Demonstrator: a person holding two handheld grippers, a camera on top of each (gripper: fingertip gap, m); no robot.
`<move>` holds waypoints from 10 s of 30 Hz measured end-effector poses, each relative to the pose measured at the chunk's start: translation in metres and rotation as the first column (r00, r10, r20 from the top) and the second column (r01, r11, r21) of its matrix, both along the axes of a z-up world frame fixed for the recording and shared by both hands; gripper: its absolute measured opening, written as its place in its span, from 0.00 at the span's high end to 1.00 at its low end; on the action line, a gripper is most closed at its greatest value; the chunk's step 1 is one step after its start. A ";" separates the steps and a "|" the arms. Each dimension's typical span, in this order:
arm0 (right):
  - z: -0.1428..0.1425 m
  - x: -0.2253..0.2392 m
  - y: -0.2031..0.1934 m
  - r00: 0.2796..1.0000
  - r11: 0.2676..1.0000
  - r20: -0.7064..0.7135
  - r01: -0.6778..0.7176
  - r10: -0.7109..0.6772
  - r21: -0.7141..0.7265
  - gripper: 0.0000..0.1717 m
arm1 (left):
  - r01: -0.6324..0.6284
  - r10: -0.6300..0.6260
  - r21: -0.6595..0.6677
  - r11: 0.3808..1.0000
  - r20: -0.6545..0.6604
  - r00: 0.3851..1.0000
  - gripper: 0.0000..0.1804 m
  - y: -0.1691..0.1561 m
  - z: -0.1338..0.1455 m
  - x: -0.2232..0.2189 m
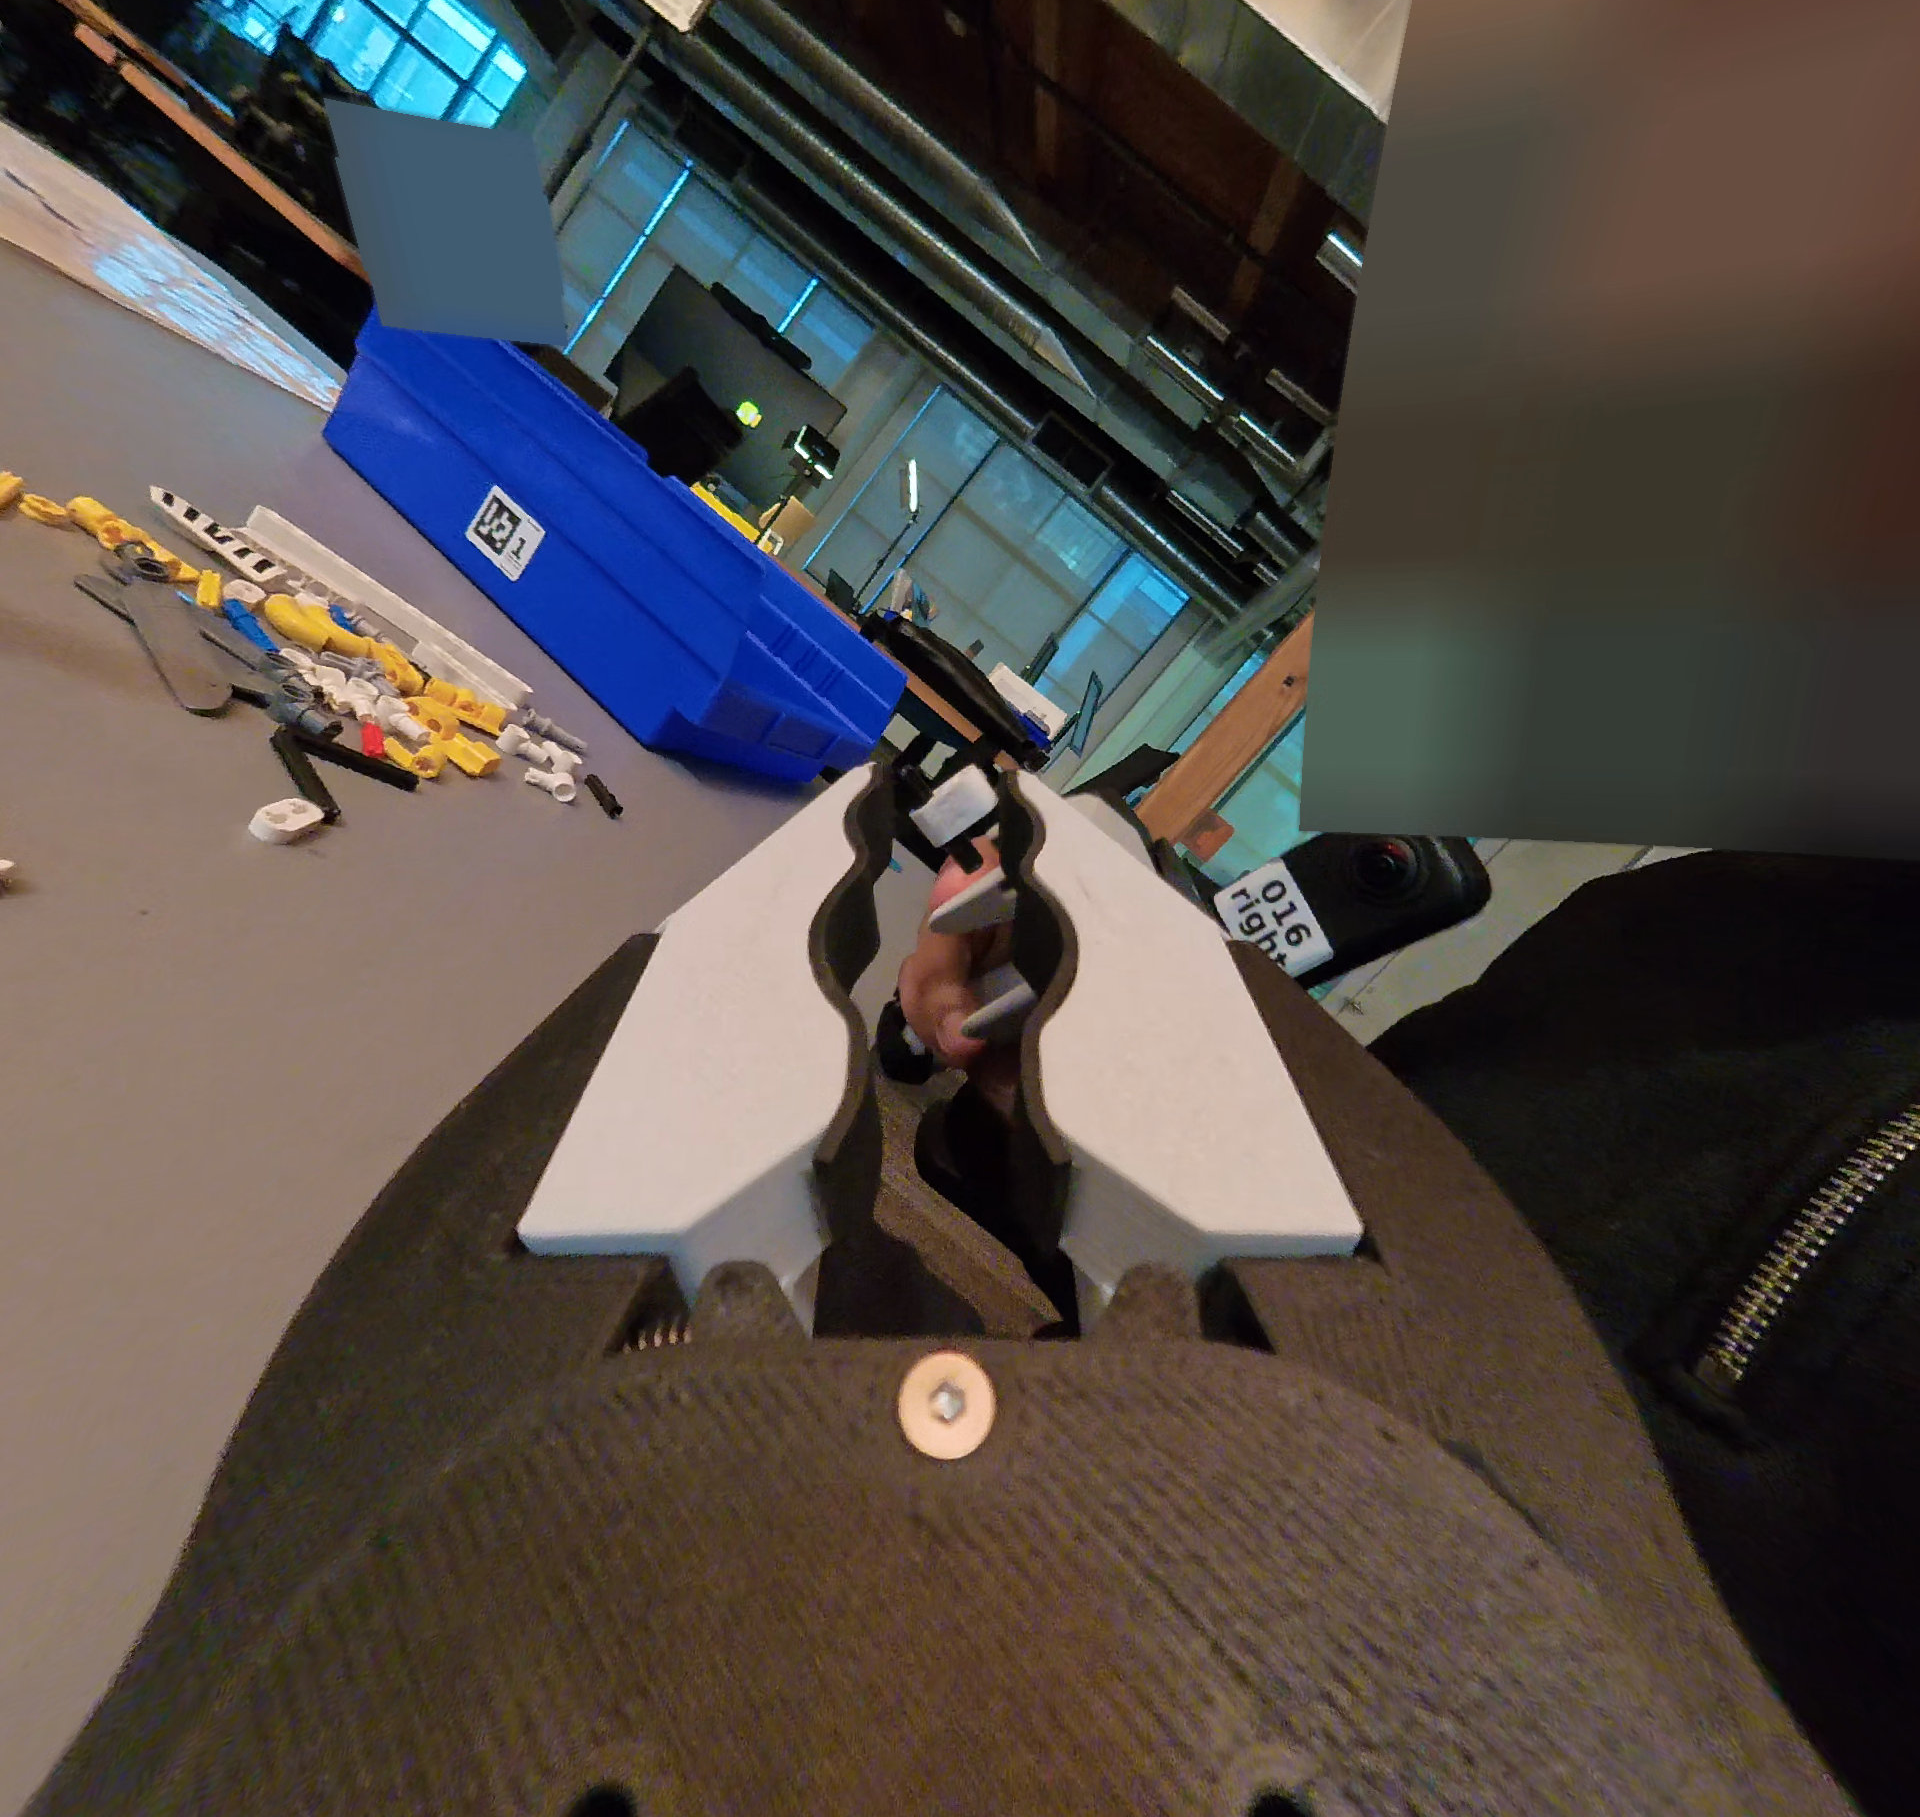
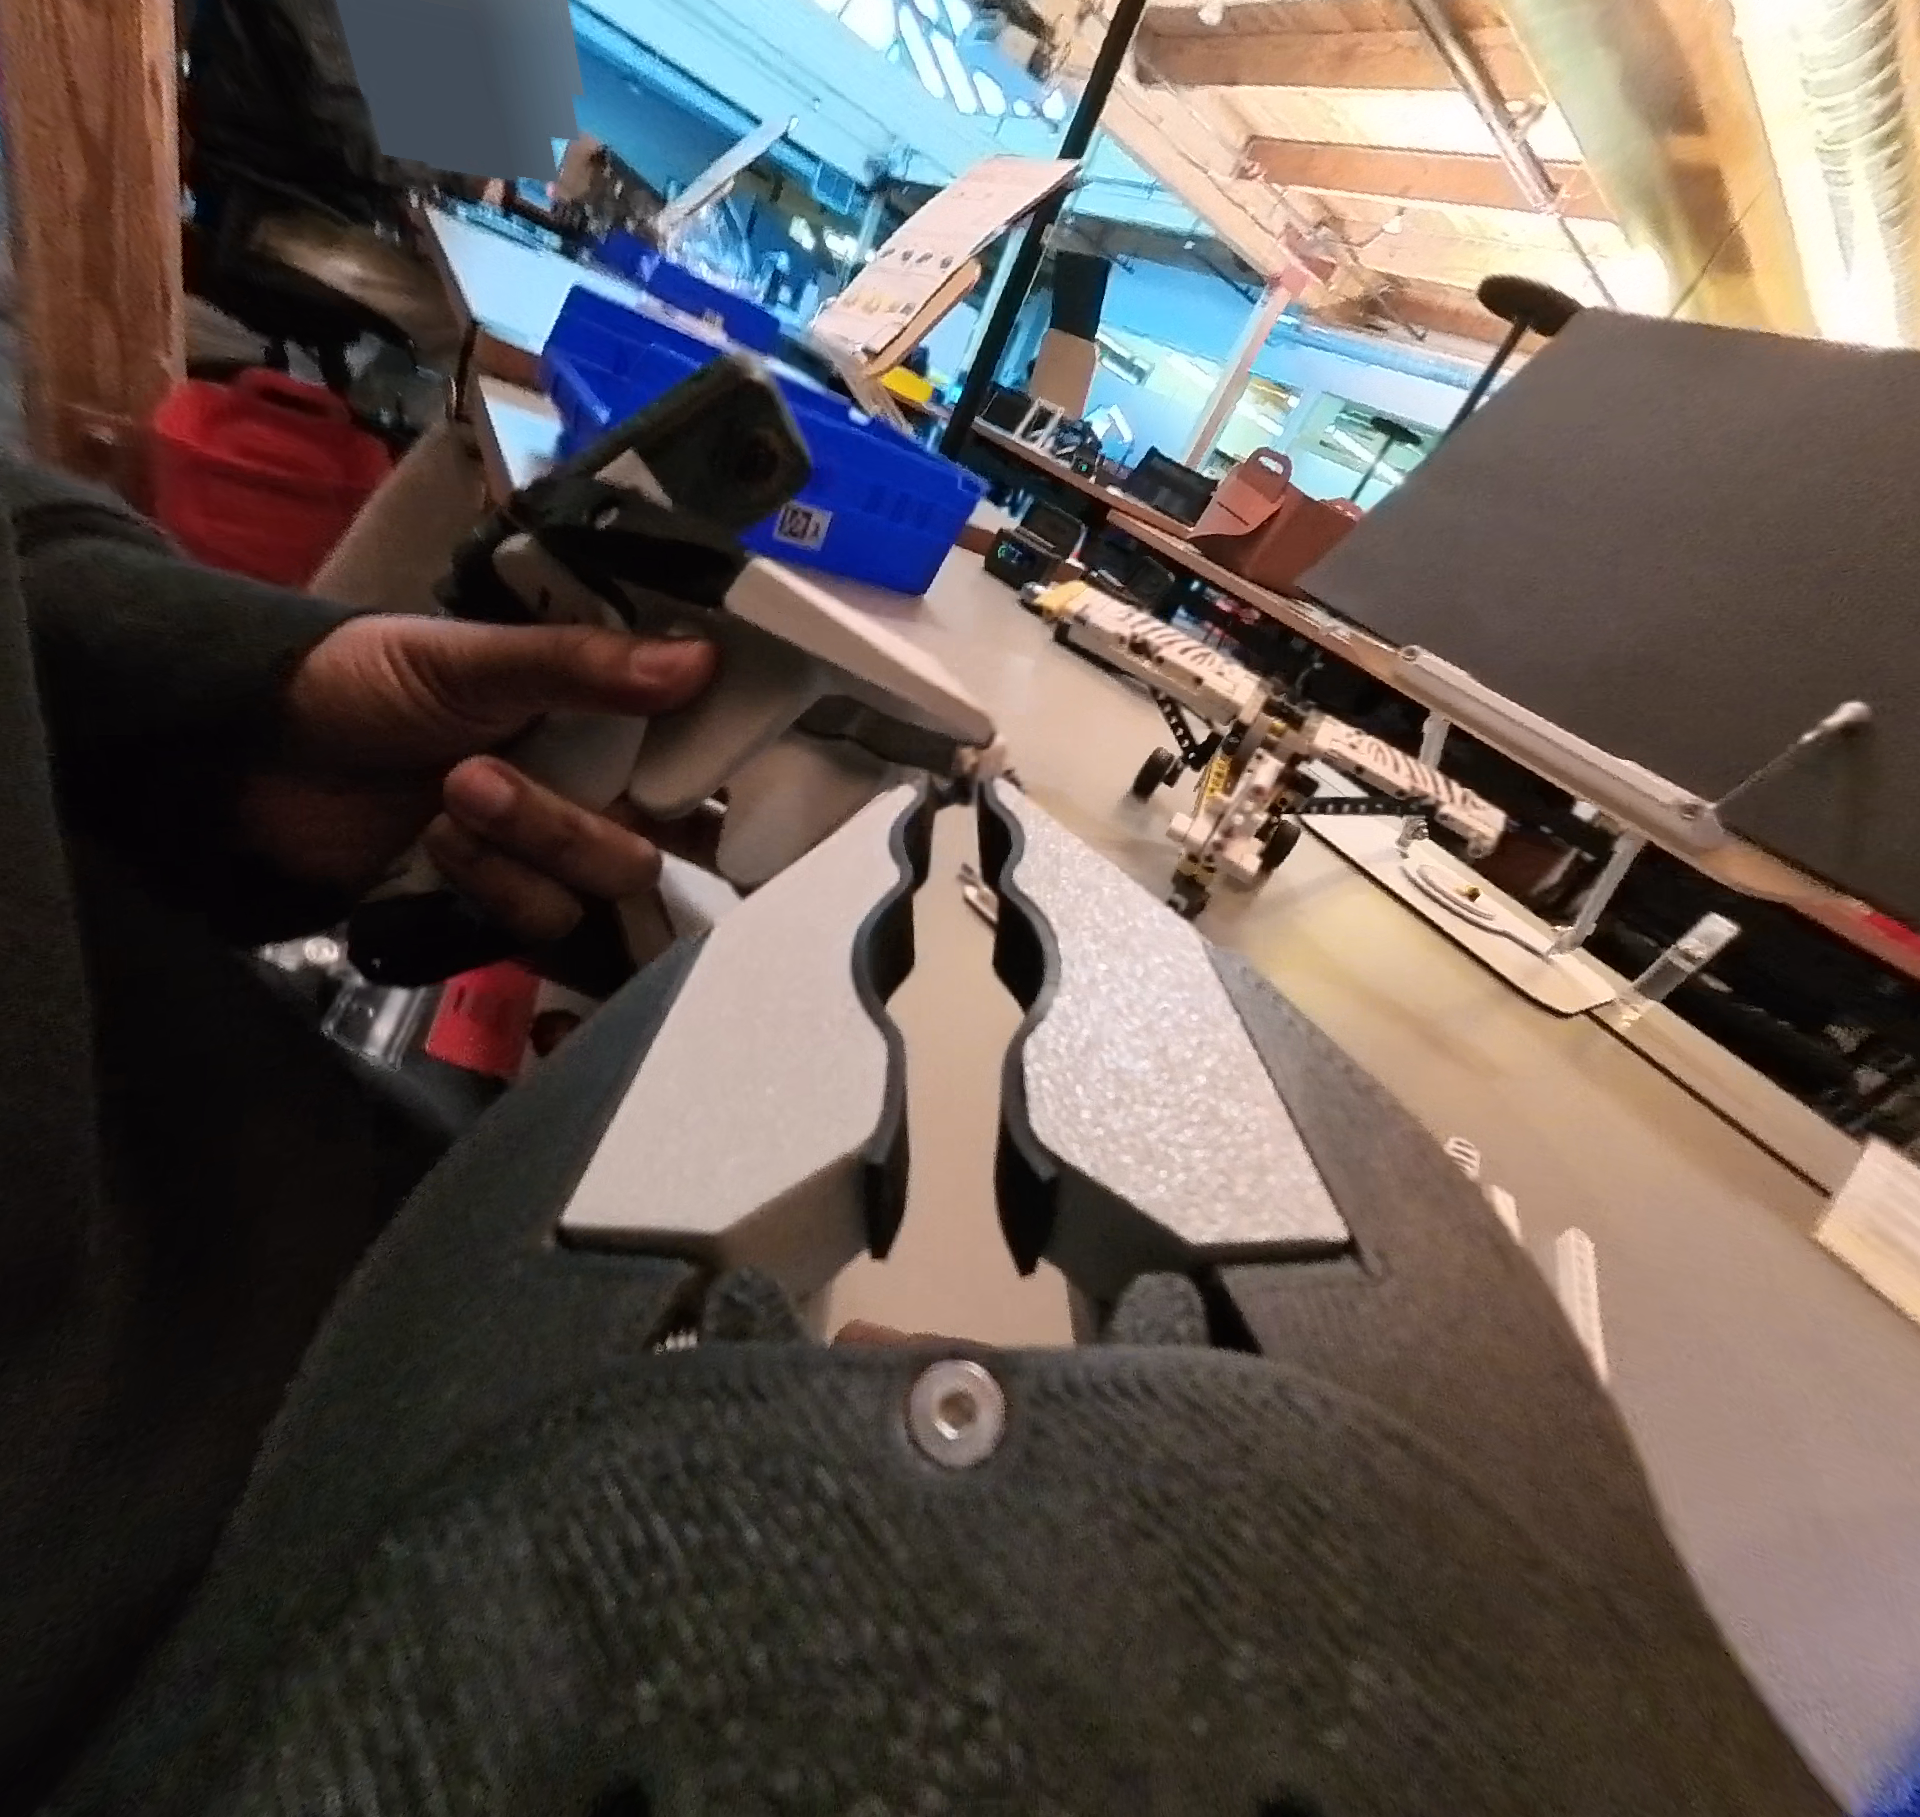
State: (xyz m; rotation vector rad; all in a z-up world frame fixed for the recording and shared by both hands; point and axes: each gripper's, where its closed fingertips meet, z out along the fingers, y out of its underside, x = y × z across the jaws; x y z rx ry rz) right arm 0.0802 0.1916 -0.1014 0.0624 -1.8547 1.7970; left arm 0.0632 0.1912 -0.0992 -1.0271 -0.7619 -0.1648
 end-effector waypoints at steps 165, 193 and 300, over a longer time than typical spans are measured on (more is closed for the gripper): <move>-0.030 0.029 0.004 0.971 0.949 0.042 -0.239 0.235 0.204 0.90 | 0.510 -0.518 0.131 0.850 0.387 0.763 0.97 0.023 -0.030 0.048; -0.033 0.026 0.002 0.986 0.968 0.057 -0.163 0.155 0.192 0.91 | 0.491 -0.508 0.158 0.857 0.418 0.753 0.98 0.020 -0.032 0.042; -0.024 0.021 -0.003 0.995 0.986 0.062 -0.085 0.077 0.142 0.91 | 0.410 -0.531 0.347 0.844 0.421 0.736 0.98 0.018 -0.020 0.036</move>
